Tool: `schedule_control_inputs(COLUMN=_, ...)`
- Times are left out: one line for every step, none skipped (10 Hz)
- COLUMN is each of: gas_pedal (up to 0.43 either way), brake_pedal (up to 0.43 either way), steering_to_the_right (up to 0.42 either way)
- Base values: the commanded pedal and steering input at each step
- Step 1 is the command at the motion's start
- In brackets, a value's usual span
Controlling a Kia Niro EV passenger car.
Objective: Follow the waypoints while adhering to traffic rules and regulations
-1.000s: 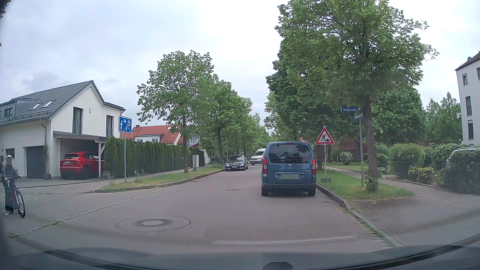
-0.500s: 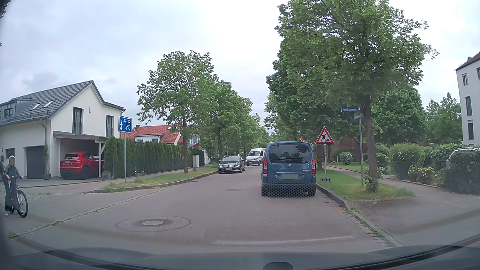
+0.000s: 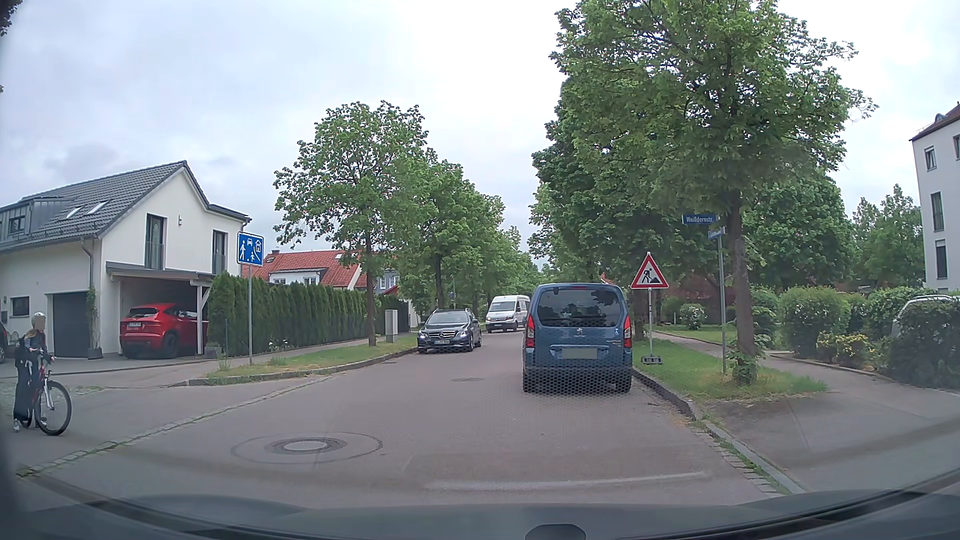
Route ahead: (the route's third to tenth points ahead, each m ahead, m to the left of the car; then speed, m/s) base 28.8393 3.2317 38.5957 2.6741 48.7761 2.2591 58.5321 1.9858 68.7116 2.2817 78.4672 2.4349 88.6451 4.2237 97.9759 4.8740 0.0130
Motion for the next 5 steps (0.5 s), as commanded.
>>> schedule_control_inputs(gas_pedal=0.0, brake_pedal=0.256, steering_to_the_right=-0.003)
schedule_control_inputs(gas_pedal=0.0, brake_pedal=0.256, steering_to_the_right=-0.003)
schedule_control_inputs(gas_pedal=0.0, brake_pedal=0.256, steering_to_the_right=-0.003)
schedule_control_inputs(gas_pedal=0.0, brake_pedal=0.262, steering_to_the_right=-0.003)
schedule_control_inputs(gas_pedal=0.0, brake_pedal=0.256, steering_to_the_right=-0.003)
